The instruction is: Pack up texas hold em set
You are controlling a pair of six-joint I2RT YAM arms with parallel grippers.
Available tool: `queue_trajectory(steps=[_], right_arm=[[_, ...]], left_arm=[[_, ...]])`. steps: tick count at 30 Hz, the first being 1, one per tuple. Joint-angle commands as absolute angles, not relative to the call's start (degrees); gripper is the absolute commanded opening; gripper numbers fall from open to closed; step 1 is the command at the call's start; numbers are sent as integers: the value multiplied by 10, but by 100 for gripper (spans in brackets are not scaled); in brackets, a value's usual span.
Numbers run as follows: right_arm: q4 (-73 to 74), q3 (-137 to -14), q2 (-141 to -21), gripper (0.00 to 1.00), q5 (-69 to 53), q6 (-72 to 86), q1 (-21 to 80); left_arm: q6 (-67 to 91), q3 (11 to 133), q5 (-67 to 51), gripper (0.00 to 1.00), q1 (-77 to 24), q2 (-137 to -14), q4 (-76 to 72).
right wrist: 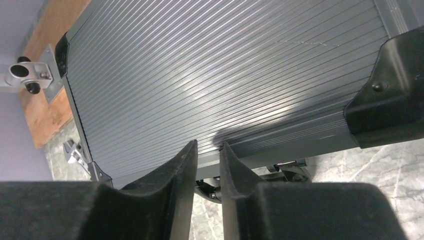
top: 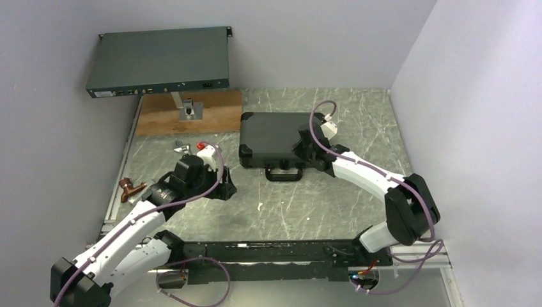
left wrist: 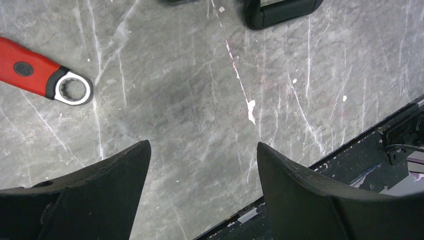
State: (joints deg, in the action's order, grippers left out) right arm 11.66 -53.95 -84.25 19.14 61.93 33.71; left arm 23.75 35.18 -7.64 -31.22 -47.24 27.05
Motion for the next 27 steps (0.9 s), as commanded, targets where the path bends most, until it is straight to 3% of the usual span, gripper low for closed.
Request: queue_trajectory(steps=[1, 7, 10, 14, 16, 22, 27], right_arm=[[152, -555, -825, 32, 184, 568, 334], [195, -609, -791, 68, 191, 489, 334], [223, -620, -749, 80, 198, 453, 333], [241, -589, -656, 89, 201, 412, 335], [245, -562, -594, 99, 201, 402, 334], [346, -532, -475, 100, 237, 433, 334], [386, -497, -366, 100, 234, 446, 334]], left_arm=[[249, 366, -65, 85, -315, -451, 284], [256, 365, -57, 91, -315, -433, 299], [255, 361, -46, 96, -314, -416, 312], [257, 353, -35, 100, -315, -382, 321], [266, 353, -22, 100, -315, -364, 317], [319, 390, 42, 100, -313, -370, 353], [269, 423, 31, 100, -314, -373, 392]])
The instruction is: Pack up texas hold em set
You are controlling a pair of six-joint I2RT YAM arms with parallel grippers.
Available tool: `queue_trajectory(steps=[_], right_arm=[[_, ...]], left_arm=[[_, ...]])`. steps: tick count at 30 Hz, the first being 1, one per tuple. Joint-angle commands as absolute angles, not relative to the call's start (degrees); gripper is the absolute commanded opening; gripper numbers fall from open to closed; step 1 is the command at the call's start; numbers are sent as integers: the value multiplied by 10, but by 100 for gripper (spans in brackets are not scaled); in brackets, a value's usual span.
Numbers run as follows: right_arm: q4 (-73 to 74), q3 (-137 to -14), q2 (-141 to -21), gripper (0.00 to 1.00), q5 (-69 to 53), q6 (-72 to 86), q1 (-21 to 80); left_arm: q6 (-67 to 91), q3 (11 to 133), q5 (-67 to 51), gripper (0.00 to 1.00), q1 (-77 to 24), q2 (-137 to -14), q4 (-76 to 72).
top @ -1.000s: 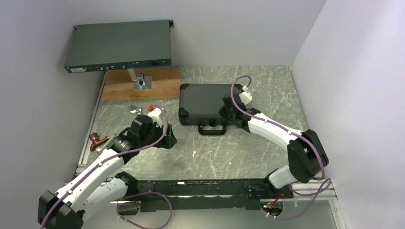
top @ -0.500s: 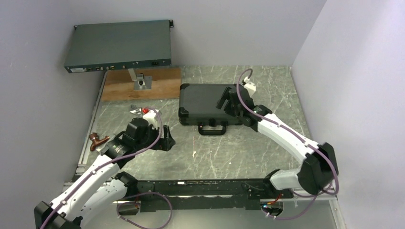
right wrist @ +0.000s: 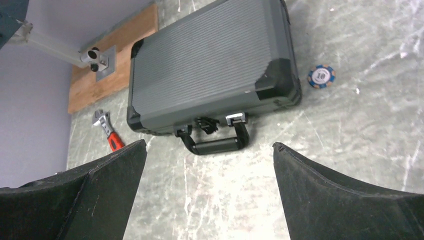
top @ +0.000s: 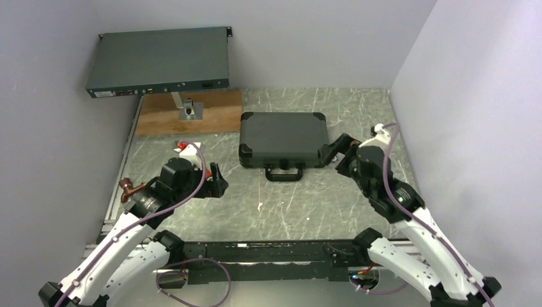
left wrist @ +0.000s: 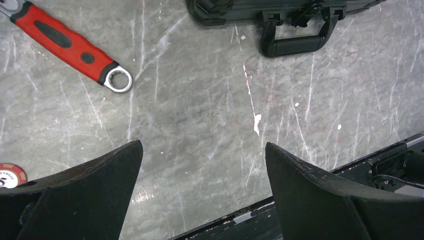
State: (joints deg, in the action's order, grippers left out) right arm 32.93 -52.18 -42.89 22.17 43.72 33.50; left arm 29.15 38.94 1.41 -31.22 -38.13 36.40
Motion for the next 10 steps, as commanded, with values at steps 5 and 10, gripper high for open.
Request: queue_trajectory(steps=[5, 10], right_arm=[[403, -487, -315, 100, 240, 450, 334], [424, -507, -313, 100, 257, 445, 335]], left_arm=[[258, 403, 45, 100, -314, -332, 386], [270, 389, 77, 100, -314, -301, 384]])
